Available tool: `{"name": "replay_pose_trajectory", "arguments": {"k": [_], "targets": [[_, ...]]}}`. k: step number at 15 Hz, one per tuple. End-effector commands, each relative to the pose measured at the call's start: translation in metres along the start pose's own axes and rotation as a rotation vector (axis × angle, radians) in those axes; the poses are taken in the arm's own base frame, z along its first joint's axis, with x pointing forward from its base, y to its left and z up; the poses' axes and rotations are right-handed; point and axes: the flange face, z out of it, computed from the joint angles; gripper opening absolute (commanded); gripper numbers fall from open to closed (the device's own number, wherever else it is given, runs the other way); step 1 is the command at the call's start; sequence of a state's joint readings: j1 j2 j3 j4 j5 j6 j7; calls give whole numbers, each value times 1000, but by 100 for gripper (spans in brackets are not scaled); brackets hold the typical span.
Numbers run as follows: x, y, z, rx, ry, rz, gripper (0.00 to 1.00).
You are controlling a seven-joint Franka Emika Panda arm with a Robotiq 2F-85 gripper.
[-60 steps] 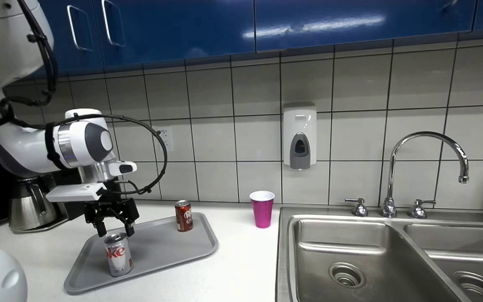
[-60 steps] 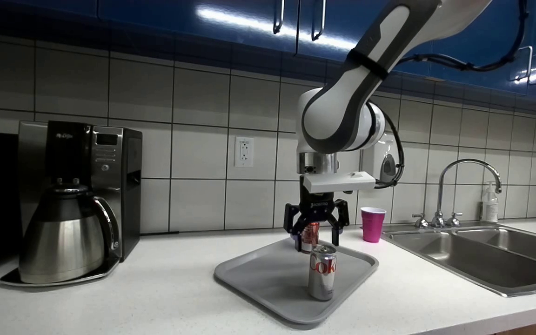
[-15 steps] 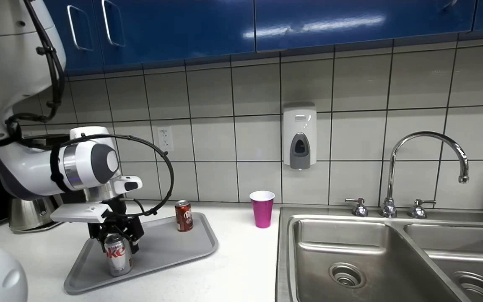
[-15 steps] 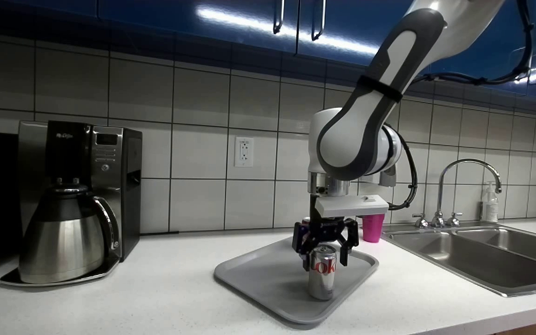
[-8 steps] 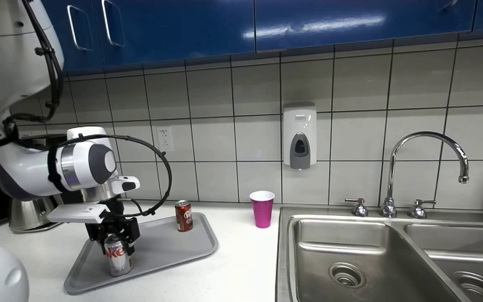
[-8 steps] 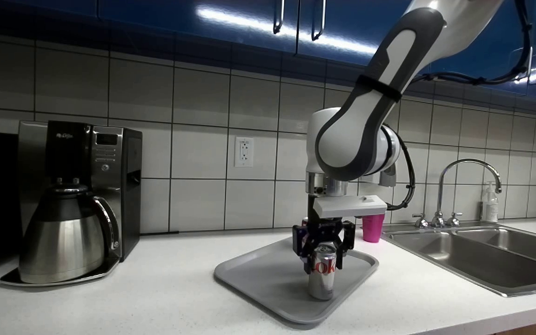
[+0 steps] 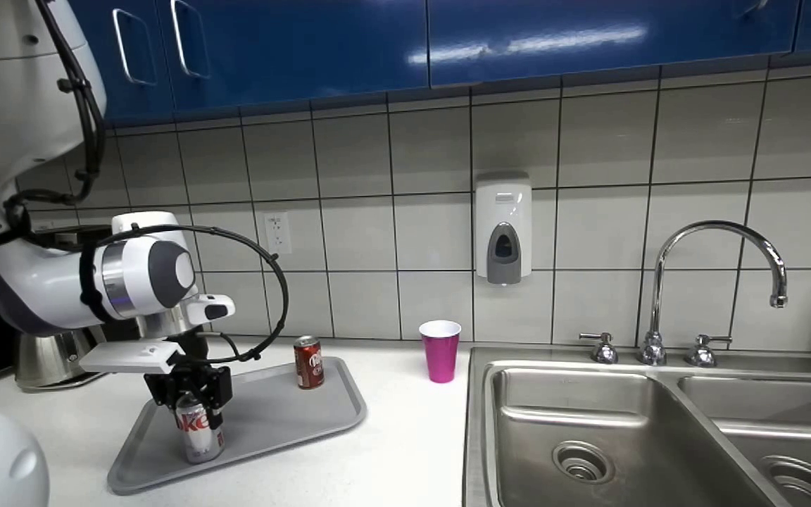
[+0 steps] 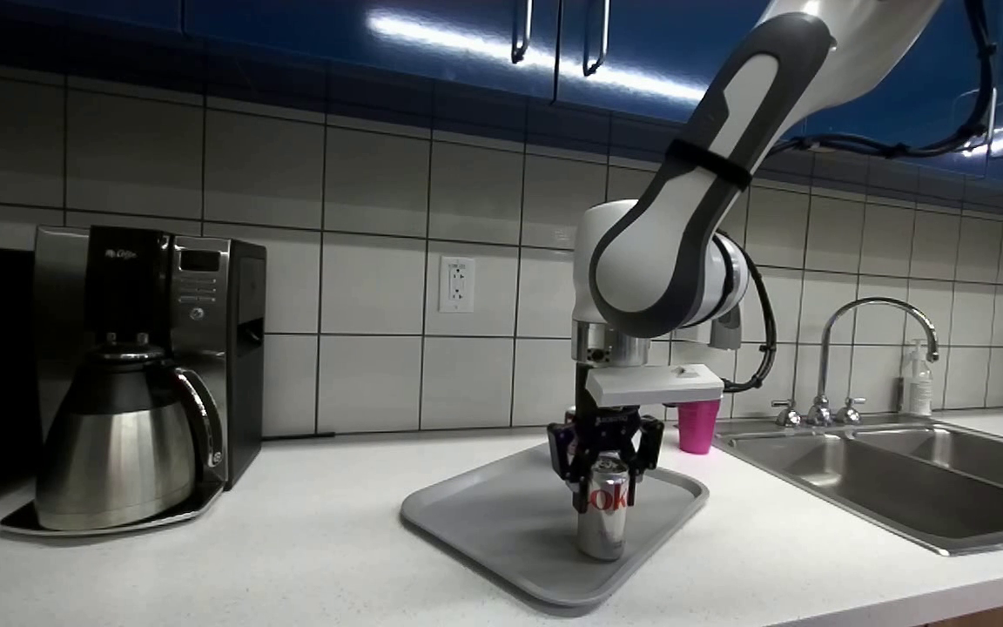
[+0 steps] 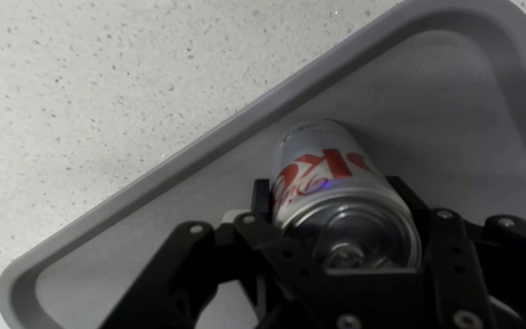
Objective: Pick up the silver coke can and put it on the kitchen counter, pick up the brown dr pepper can and put it on the kitchen counter
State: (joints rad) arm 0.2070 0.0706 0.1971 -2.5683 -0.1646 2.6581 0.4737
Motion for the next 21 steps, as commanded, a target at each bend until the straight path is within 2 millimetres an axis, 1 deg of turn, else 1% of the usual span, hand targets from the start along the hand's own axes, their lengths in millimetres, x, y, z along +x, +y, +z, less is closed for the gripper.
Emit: {"name": "replay_pose_trajectory", "arguments": {"k": [1, 5, 12, 17, 21], "targets": [[-1, 8, -25, -5, 27, 29, 38], [-5, 22, -42, -15, 39, 57, 38], [-29, 58, -54, -60, 13, 120, 38], [-46, 84, -51, -80, -8, 173, 38], [-60, 98, -40, -91, -30, 206, 38]]}}
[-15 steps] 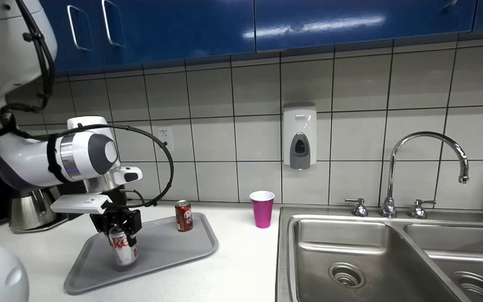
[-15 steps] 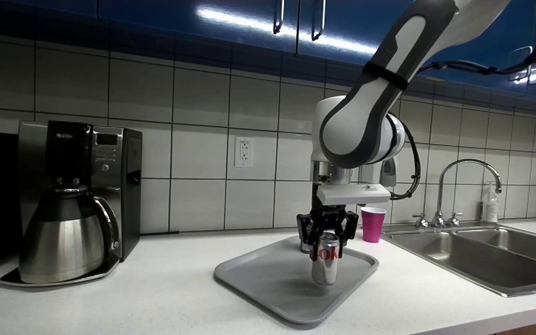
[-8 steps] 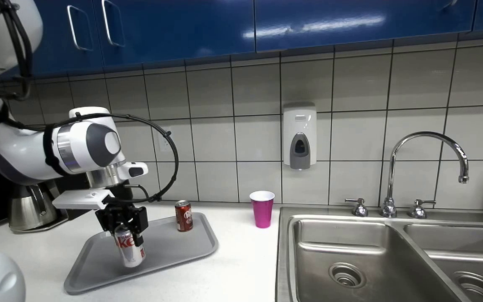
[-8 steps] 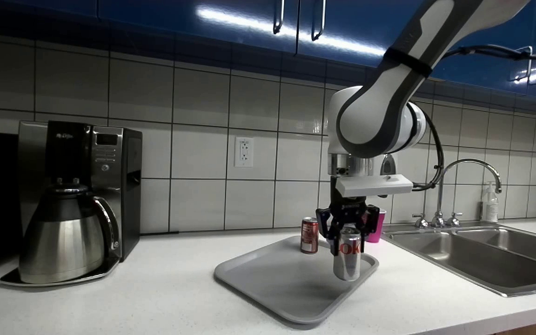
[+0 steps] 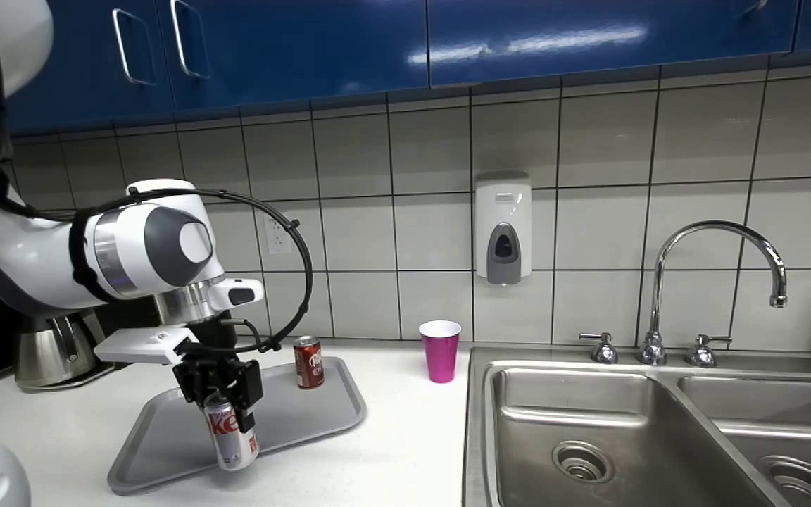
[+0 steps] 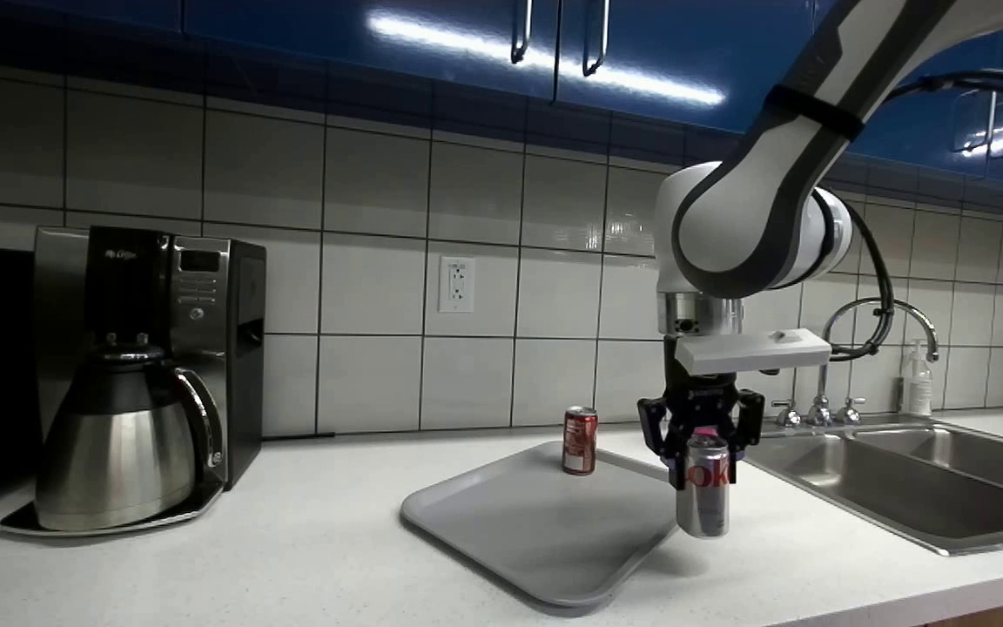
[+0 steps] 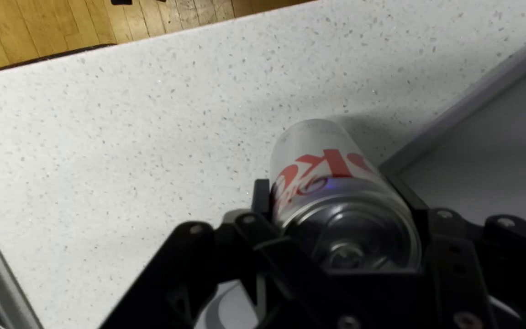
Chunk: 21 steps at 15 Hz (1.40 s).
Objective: Pick up the silver coke can and put it on the kitchen counter, pick up the brown dr pepper can and put it on the kitchen counter
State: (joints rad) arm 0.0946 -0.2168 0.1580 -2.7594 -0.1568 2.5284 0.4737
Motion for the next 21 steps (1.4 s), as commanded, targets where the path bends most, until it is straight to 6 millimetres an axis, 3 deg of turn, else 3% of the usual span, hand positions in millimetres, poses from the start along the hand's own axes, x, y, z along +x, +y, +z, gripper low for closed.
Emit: {"name": "replay_pose_trajectory", "arguments": {"k": [1, 21], "targets": [[-9, 14, -1, -18, -13, 44, 38], [6, 26, 31, 18, -5, 75, 38]]}}
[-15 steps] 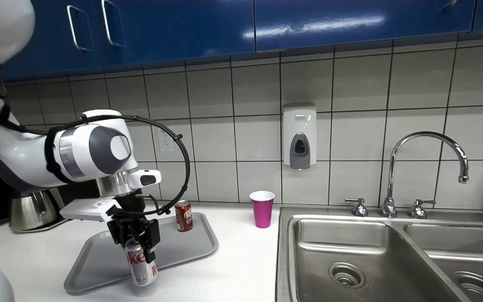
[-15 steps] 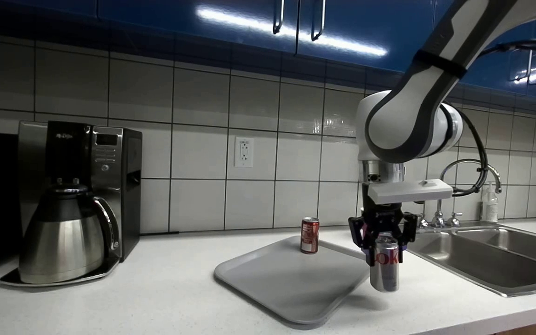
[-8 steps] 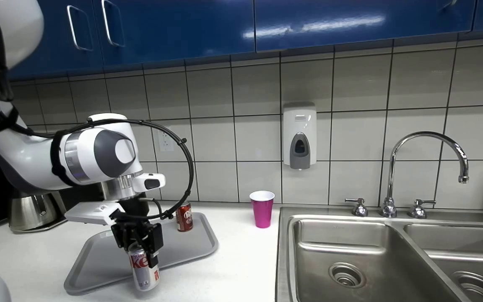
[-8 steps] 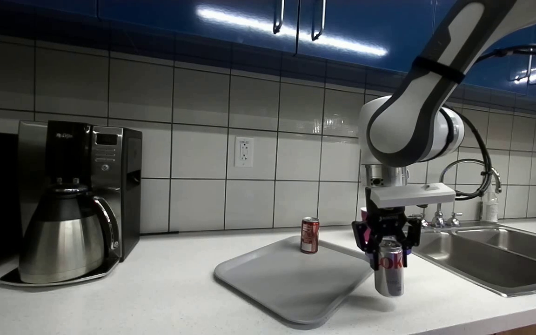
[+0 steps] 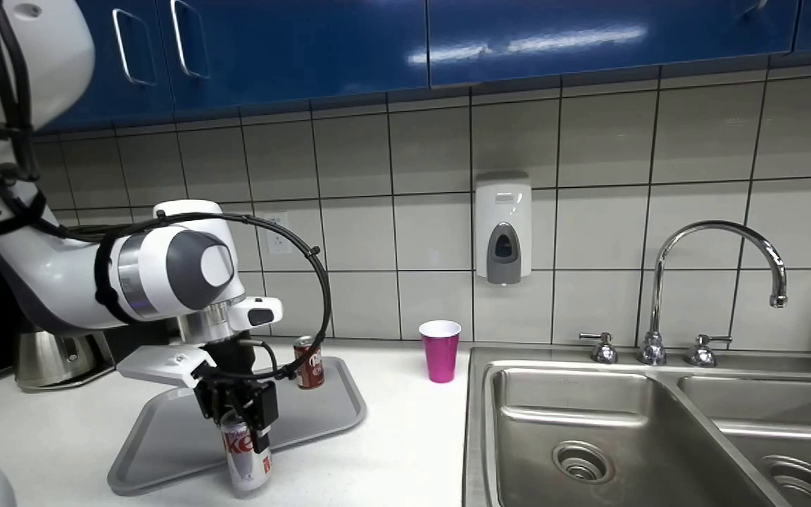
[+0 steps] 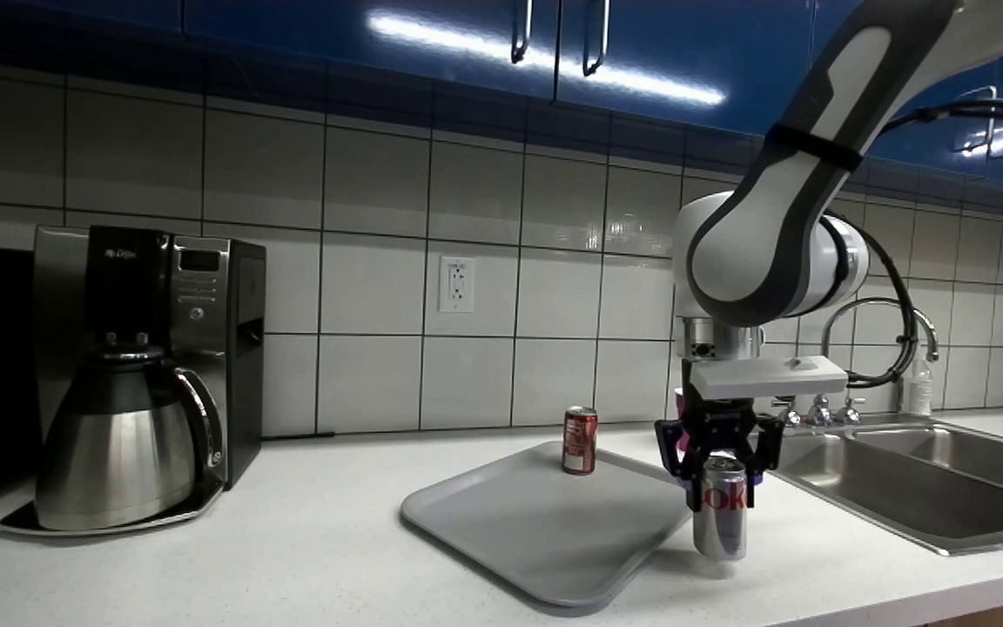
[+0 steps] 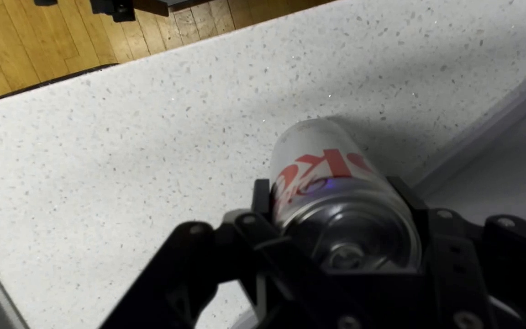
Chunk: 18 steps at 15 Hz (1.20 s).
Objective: Pick up the silver coke can and put it on the kitchen counter, pick up the brown dr pepper can and put it on the kitchen counter
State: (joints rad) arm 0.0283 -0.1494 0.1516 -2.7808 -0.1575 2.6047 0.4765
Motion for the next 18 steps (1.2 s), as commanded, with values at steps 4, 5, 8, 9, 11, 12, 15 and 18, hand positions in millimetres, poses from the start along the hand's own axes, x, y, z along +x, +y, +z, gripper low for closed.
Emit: {"name": "replay_pose_trajectory", "arguments": {"k": [4, 5, 8, 9, 11, 12, 15, 18], "targets": [[5, 3, 6, 8, 26, 2, 38], [5, 3, 8, 11, 28, 0, 38], [6, 1, 11, 20, 31, 0, 38], [6, 1, 12, 18, 32, 0, 38], [5, 1, 14, 18, 27, 0, 38], [5, 2, 15, 16, 22, 0, 88], [5, 3, 15, 15, 18, 2, 99], [9, 7, -3, 19, 45, 17, 100]]}}
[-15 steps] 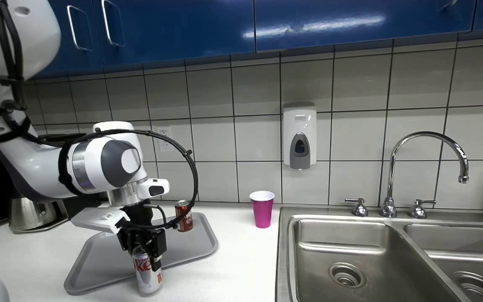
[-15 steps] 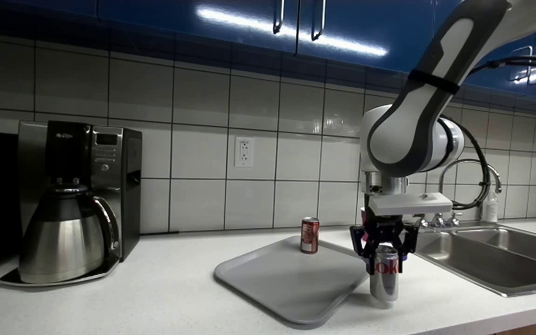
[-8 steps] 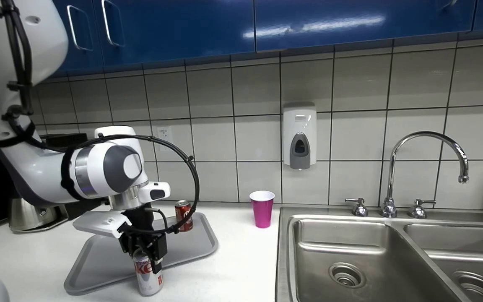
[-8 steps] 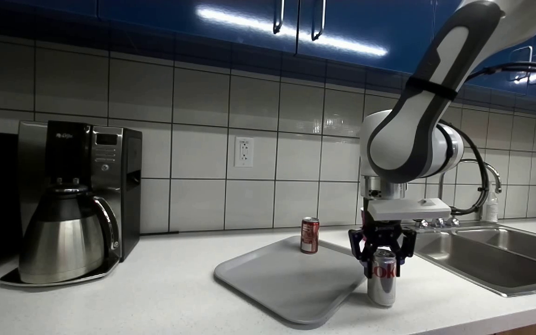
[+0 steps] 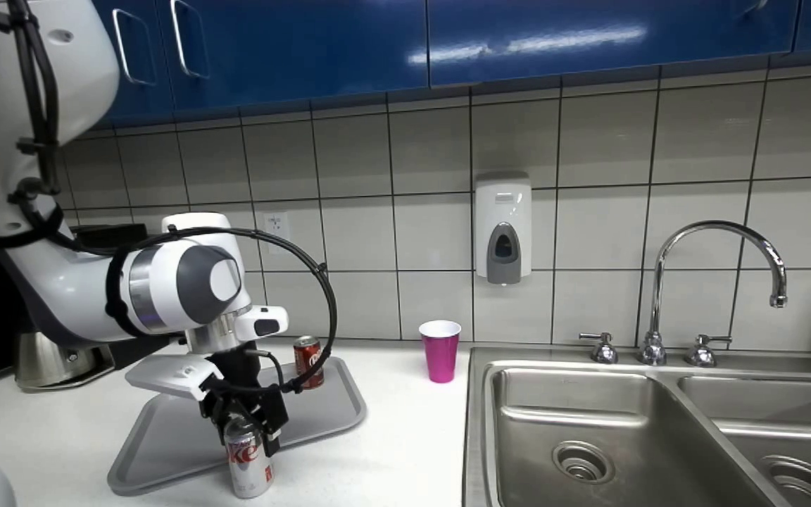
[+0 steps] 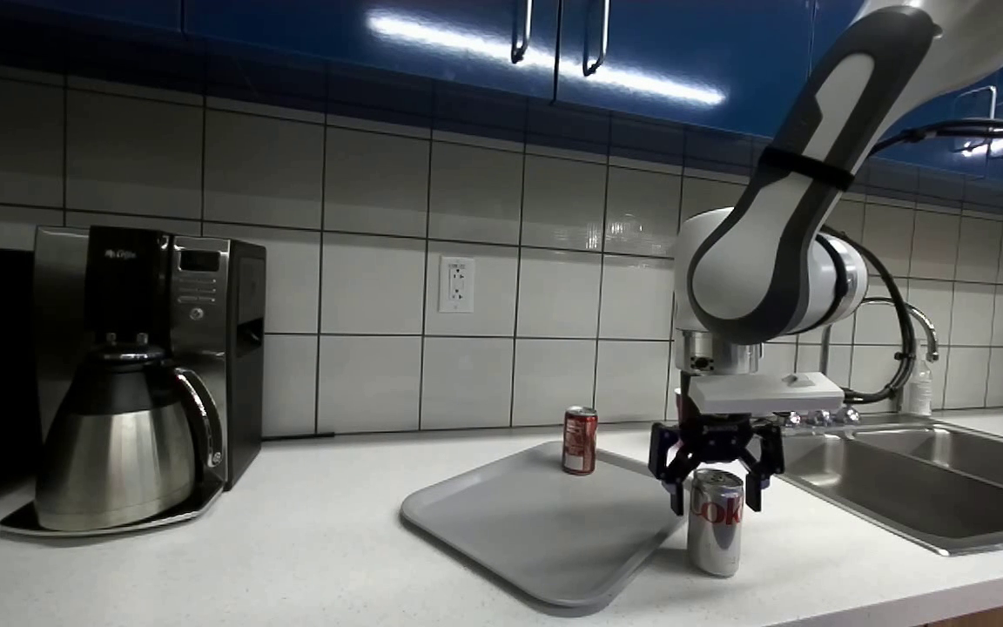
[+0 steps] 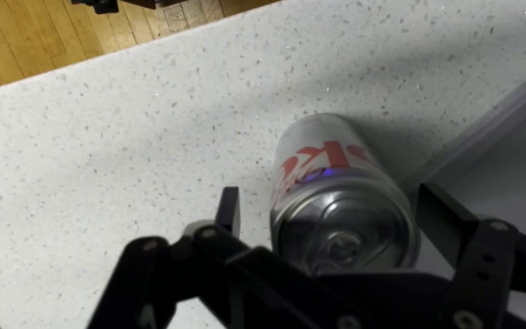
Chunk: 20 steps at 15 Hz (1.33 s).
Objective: Pick up the silver coke can and put it on the kitchen counter, pick up the brown dr pepper can and put it on the kitchen counter
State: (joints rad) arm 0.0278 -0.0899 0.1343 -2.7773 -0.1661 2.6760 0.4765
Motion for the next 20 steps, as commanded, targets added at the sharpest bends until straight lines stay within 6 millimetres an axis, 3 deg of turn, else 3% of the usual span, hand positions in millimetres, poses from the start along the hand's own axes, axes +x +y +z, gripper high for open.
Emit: {"name": "replay_pose_trajectory", "arguments": {"k": [1, 3, 5, 10, 18, 19, 20], "targets": [[6, 6, -25, -4, 51, 10, 100], [-2, 12, -36, -5, 85, 7, 100], [11, 10, -49, 2, 109, 8, 100], [15, 17, -58, -8, 118, 20, 100], [72, 29, -79, -13, 95, -18, 100], [51, 24, -75, 3, 118, 22, 100], [56, 24, -77, 5, 119, 20, 100]]}}
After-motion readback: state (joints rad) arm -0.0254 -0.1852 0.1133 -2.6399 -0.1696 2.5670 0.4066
